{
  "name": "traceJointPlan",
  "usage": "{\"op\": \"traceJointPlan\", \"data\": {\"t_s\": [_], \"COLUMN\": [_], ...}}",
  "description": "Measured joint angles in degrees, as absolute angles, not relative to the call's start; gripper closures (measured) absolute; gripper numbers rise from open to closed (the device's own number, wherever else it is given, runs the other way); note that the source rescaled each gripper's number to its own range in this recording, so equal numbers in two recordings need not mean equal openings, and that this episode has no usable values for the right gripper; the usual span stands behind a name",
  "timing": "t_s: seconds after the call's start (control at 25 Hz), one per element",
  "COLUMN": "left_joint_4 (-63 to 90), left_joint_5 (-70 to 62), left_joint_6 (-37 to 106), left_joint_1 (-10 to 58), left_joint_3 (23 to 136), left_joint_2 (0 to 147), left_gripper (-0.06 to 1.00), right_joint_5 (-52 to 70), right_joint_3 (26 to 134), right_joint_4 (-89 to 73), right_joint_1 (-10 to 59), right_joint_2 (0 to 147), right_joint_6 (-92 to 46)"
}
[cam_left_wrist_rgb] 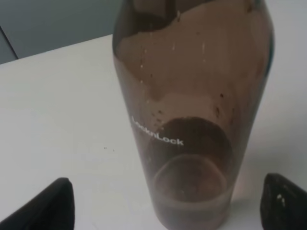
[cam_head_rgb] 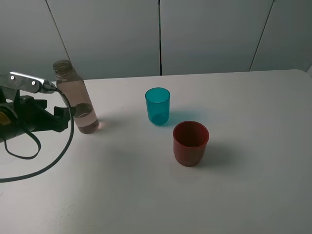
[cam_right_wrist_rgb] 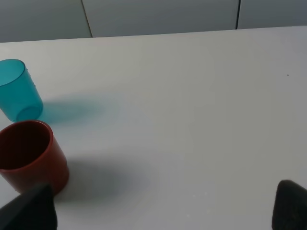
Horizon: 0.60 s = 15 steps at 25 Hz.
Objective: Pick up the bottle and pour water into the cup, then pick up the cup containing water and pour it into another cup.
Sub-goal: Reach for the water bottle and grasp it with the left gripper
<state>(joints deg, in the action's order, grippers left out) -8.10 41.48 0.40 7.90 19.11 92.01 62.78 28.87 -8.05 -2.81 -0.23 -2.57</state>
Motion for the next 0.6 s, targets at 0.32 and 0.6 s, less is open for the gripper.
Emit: {"op": "traceJointPlan", "data": {"t_s": [0.32, 0.6], "left_joint_4": [-8.9, -10.7], "left_joint_5": [42.2, 41.5], "left_joint_6": [0.4, 0.4], "left_joint_1": [7.9, 7.9], "left_joint_3": [22.1, 23.7], "left_joint_2": [92.5, 93.4], "left_gripper": [-0.01, -0.01], "right_joint_5": [62.8, 62.8], "right_joint_3": [28.9, 28.9], "right_joint_4": [-8.0, -8.0], "right_joint_1": [-2.8, -2.8], "right_joint_2": [-0.2, -0.2], "right_joint_6": [-2.6, -2.6]}}
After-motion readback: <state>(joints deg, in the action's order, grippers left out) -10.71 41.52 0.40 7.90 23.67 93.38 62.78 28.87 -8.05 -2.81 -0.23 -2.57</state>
